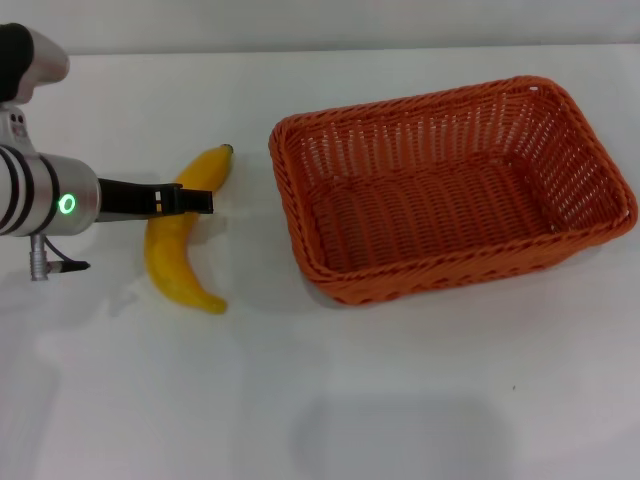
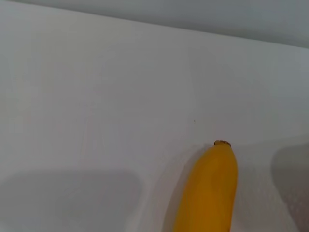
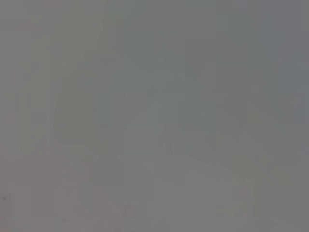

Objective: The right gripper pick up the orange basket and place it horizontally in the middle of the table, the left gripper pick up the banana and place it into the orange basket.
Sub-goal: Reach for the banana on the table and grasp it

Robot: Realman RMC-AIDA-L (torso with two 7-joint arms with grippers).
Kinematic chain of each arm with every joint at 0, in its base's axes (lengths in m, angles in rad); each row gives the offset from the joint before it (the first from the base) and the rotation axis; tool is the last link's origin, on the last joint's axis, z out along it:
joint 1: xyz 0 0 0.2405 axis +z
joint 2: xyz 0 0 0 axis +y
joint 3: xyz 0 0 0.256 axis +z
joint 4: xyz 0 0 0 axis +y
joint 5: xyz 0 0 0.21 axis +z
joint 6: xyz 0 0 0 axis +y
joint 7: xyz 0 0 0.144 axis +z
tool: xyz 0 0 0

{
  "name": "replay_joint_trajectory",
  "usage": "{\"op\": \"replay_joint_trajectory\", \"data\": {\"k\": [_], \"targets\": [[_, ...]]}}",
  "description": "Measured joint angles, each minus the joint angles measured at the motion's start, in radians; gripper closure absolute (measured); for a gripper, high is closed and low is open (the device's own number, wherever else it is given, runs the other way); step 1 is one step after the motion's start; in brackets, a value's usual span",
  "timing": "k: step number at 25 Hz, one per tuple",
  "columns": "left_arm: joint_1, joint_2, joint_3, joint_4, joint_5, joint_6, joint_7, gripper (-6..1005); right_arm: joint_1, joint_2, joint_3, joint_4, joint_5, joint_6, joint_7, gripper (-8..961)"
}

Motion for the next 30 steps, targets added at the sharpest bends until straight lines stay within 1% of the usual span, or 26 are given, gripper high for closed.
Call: {"op": "replay_joint_trajectory", "data": {"k": [11,19,30], "targets": [[0.002,0.0,0.0,0.006,0.0,-0.019,-0.009,120,0.004,0.0,0.0,0.0,0.0,-0.031,-0.001,173],[0.022,0.0,-0.001,0.007,0.0,-0.027,-0.012,120,0.01,-0.002,0.0,0.0,0.0,-0.046,-0.001,173],[0.032,0.003,-0.008,-0.006,0.006,-0.014,-0.012,120,0.015,-0.001,0.0,0.0,0.0,-0.046,-0.001,173]]}}
